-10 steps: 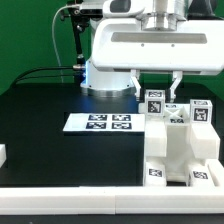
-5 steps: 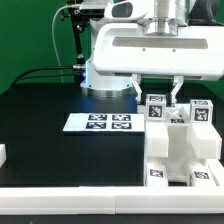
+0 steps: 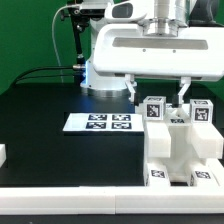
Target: Assemble chair
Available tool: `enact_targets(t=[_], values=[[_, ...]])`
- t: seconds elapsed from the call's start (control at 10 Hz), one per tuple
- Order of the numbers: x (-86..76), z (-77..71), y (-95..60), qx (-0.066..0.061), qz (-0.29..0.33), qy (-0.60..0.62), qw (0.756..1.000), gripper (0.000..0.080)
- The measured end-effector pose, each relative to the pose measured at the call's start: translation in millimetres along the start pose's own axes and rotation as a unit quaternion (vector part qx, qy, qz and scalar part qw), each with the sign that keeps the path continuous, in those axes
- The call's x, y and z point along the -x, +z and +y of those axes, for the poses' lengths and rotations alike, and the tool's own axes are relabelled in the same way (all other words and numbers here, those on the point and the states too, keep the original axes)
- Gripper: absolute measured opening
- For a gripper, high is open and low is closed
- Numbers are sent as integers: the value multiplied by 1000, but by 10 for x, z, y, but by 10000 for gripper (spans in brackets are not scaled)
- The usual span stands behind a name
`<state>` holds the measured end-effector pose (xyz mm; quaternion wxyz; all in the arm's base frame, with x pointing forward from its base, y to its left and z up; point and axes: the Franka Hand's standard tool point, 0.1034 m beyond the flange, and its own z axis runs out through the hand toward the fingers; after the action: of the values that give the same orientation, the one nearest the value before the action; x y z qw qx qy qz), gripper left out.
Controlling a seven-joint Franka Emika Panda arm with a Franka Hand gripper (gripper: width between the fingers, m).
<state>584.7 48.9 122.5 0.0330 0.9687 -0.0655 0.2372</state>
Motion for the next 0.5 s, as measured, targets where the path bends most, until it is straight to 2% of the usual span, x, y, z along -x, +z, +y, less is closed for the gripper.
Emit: enact_targets(t=[0.1,0.3,0.5], values=[[1,0,1,0,0,0,1000,616],[8,2,4,1,-2,-2,1000,641],[-1,-47,-42,2,-45,0,999,648]])
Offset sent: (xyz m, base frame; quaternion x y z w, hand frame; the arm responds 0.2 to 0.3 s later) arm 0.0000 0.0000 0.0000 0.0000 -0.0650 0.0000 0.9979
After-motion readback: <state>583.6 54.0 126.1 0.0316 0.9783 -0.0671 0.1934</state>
